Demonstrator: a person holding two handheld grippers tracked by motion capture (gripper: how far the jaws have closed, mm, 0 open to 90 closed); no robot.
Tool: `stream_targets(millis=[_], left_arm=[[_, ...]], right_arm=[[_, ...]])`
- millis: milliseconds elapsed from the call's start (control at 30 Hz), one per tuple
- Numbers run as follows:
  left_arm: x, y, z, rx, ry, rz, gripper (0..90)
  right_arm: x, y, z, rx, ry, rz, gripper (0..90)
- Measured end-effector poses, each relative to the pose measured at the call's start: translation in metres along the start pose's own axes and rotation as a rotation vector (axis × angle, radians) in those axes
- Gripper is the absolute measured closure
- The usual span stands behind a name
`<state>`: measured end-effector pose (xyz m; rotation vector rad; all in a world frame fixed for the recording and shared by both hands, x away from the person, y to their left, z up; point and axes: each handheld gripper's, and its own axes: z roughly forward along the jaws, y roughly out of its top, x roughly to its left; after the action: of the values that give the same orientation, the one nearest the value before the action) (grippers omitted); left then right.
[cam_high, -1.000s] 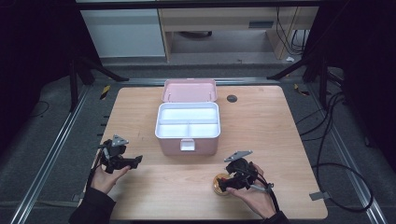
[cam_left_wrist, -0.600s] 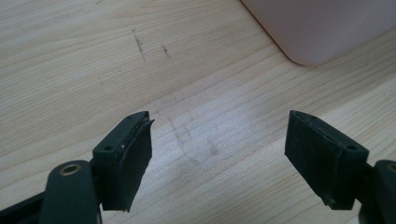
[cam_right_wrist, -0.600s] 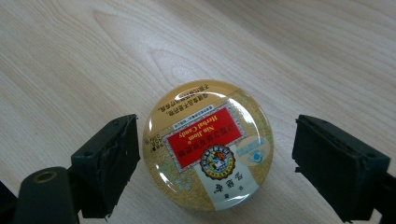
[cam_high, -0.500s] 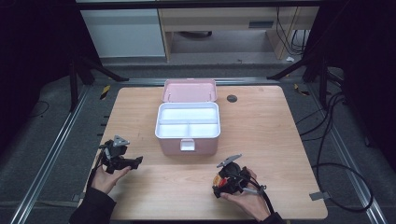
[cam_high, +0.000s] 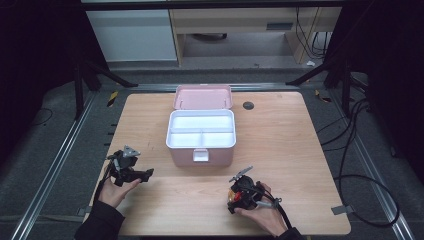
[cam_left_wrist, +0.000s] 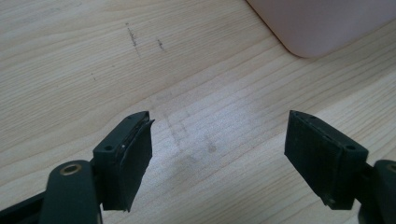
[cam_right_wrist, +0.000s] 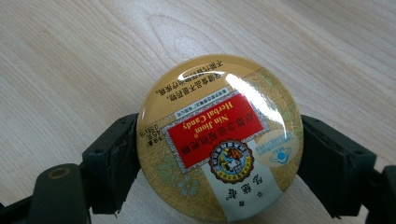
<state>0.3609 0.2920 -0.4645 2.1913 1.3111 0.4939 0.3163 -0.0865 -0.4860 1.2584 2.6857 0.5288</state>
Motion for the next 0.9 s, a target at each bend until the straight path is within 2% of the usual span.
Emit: stream_targets(millis=[133, 300, 500, 600, 767, 900], left_arm=[[0.000, 0.000, 0.000, 0.000, 0.000, 0.000, 22.9], [0.000, 0.000, 0.000, 0.000, -0.001, -0.001, 23.0], [0.001, 0.000, -0.001, -0.004, 0.001, -0.006, 23.1], [0.001, 0.000, -0.001, -0.002, 0.002, -0.006, 23.1], [0.001, 0.000, 0.000, 0.000, 0.001, -0.006, 23.1], [0.001, -0.001, 0.001, 0.003, 0.002, -0.004, 23.1]], right_arm=[[-0.001, 0.000, -0.002, 0.011, -0.001, -0.006, 20.4], [-0.015, -0.001, -0.015, -0.018, -0.020, 0.039, 20.5], [-0.055, -0.013, -0.029, -0.042, -0.107, 0.128, 20.5], [-0.078, -0.021, -0.035, -0.050, -0.138, 0.196, 20.5], [-0.112, -0.037, -0.041, -0.058, -0.182, 0.290, 20.6], [-0.130, -0.048, -0.043, -0.052, -0.197, 0.348, 20.5]])
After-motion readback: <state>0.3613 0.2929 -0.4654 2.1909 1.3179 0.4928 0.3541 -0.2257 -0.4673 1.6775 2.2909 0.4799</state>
